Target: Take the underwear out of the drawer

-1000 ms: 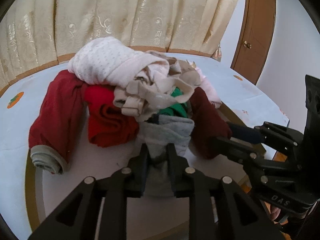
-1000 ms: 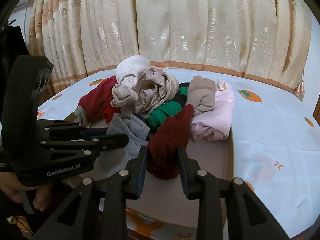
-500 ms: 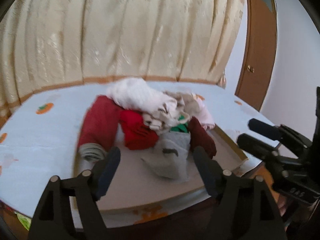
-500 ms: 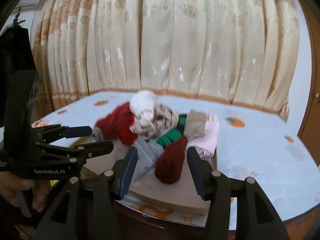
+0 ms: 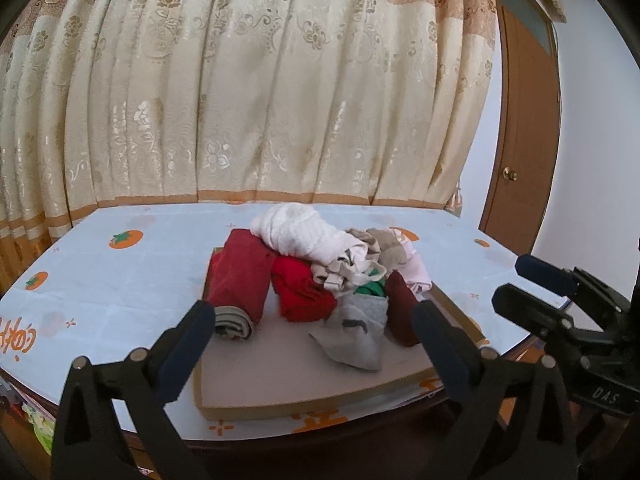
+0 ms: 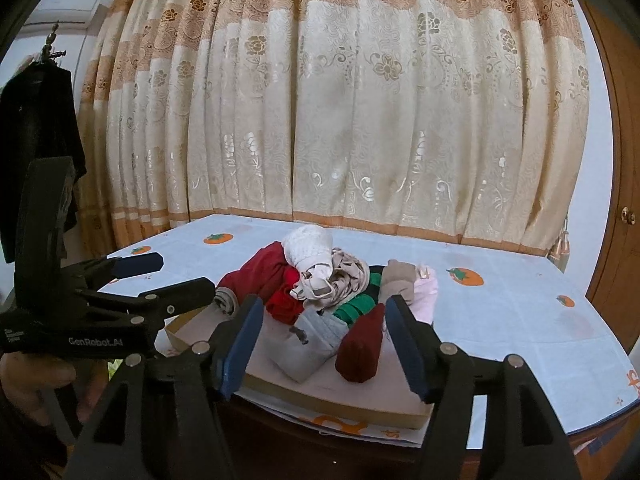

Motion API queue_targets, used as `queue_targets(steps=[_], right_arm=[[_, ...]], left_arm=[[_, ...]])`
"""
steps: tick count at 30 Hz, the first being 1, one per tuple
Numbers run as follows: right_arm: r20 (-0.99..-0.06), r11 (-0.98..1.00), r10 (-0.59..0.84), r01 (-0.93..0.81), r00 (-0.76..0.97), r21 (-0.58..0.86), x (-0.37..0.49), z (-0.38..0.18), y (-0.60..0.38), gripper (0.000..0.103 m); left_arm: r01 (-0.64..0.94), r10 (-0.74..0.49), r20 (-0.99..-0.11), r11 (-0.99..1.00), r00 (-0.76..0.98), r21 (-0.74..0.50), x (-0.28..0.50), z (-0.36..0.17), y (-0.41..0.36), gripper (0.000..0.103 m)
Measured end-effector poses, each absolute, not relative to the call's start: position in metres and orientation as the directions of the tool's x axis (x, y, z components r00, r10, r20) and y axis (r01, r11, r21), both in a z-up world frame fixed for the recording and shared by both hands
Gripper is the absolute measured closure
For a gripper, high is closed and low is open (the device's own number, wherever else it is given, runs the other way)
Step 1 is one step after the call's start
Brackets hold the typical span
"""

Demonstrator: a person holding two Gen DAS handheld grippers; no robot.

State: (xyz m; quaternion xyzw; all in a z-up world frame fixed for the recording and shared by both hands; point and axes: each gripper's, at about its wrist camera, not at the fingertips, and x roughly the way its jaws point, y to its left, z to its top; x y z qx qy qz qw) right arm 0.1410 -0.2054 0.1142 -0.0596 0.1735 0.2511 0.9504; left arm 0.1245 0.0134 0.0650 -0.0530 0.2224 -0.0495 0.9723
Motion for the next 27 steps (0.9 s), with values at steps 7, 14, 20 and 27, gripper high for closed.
queue_targets(steps=[7, 14, 20, 27], right_arm=[[-0.35, 0.863, 0.469, -0.505, 0.811, -0.014, 0.1381, 0.1146, -0.2061, 0.036], [-0.338, 0.857, 0.479, -0.515, 0.81, -0.018, 0.1345, 0.1159, -0.2044, 0.035], [-0.341, 0.855, 0.482, -0.519, 0.807, -0.02, 0.1345, 0.1153, -0.2026, 0.035], [-0.346, 0.853, 0.484, -0.522, 0.804, -0.02, 0.1339, 0.1136, -0.201, 0.034]], left_arm=[[0.072, -0.116, -0.434, 0.991, 0.894, -0.117, 0.1232, 0.0652, 0.0117, 0.001], [0.065, -0.11, -0.431, 0.991, 0.896, -0.118, 0.1214, 0.0663, 0.0126, 0.001], [0.059, -0.101, -0.434, 0.992, 0.895, -0.109, 0.1199, 0.0669, 0.012, 0.001], [0.063, -0.1, -0.448, 0.993, 0.889, -0.096, 0.1227, 0.0655, 0.0114, 0.001]])
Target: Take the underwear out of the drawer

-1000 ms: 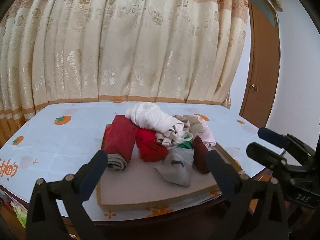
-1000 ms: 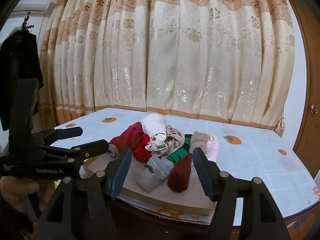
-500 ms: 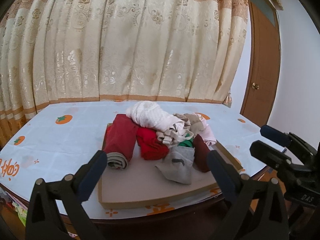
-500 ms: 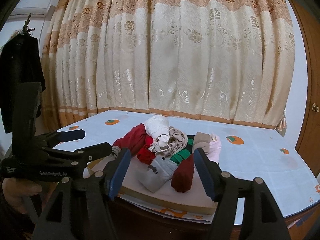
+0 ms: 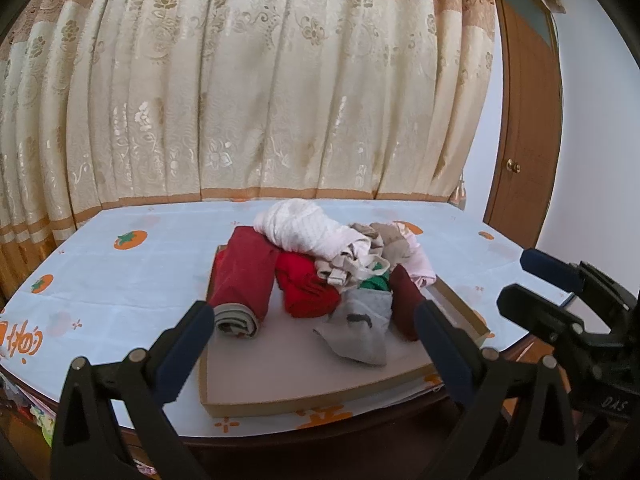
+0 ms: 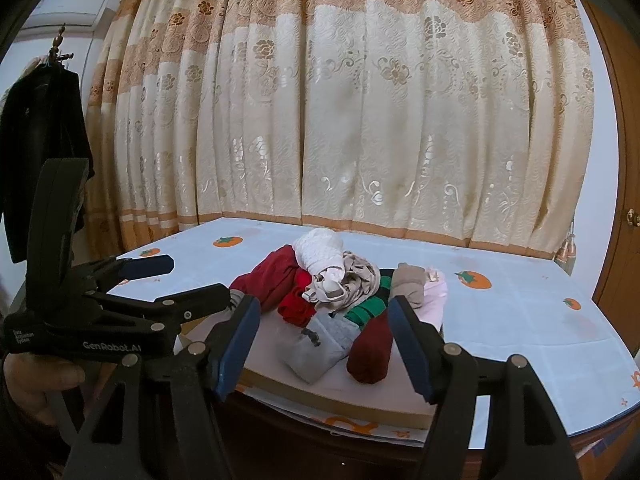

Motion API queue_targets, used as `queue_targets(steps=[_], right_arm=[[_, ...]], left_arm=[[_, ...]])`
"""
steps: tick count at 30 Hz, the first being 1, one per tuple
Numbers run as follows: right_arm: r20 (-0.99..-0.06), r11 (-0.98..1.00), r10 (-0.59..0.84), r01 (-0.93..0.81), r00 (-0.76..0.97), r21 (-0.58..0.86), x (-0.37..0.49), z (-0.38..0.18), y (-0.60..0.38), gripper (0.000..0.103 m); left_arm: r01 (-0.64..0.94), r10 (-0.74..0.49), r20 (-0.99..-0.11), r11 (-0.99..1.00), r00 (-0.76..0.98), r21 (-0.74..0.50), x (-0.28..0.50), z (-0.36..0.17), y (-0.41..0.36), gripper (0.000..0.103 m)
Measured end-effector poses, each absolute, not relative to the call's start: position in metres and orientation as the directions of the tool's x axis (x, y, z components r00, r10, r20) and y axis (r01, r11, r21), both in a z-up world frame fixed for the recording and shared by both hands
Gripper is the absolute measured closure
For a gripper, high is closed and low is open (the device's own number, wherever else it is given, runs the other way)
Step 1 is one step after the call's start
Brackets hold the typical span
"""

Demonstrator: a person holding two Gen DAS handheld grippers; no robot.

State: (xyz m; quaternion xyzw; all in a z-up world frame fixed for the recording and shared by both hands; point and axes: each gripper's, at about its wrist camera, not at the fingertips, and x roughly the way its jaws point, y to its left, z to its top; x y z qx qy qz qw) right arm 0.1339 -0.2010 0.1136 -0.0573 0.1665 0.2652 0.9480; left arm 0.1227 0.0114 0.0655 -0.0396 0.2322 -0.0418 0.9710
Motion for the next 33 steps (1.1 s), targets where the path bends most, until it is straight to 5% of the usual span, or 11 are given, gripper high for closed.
queue_targets(steps=[33], right_arm=[[-0.362, 0.83, 0.499, -0.554, 0.787, -0.059, 0.133, 0.111, -0.195, 0.034]], left_arm=[[0.06, -0.082, -0.472, 0.996, 0.878, -0.061, 0.133, 0.076, 0.016, 0.0]])
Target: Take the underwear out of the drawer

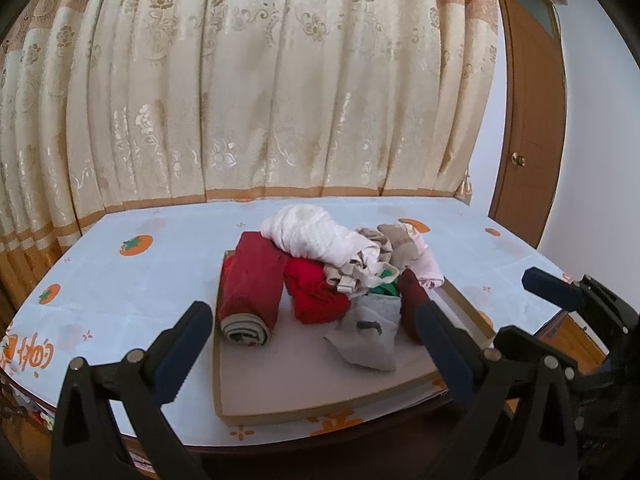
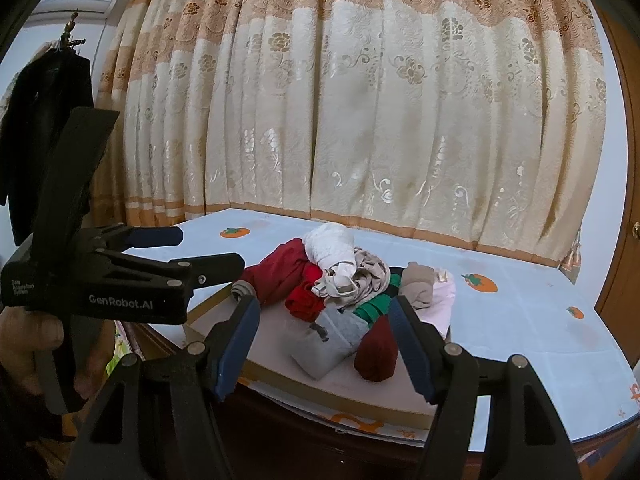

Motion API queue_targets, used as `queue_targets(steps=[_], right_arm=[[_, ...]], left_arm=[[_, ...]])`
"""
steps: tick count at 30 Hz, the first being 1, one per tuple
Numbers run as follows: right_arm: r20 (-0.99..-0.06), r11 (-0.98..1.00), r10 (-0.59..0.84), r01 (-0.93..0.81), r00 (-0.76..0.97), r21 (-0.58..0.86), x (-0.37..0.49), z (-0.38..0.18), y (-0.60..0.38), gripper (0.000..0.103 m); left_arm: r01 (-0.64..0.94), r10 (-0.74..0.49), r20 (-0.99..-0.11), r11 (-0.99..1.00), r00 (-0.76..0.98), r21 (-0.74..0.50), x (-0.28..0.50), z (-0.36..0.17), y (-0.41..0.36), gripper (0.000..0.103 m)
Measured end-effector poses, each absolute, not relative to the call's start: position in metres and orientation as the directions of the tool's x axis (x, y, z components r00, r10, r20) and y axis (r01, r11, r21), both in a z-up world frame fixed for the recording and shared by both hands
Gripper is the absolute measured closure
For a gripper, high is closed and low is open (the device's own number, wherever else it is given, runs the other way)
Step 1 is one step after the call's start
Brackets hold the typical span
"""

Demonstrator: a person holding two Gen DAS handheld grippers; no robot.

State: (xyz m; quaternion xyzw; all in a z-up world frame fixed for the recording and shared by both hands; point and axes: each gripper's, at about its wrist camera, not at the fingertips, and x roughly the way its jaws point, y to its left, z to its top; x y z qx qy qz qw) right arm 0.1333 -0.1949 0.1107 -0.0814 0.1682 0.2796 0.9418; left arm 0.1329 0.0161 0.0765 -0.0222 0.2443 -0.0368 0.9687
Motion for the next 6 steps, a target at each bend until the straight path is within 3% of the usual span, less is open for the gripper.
queue_targets(steps=[6], right_arm=[[-0.366, 0.83, 0.499, -0.555, 0.785, -0.059, 0.1333, 0.1096, -0.1946, 0.034]], left_arm=[[0.069, -0.078, -0.465, 0.997, 0.882, -0.035, 0.131, 0.0741, 0.0127, 0.0]])
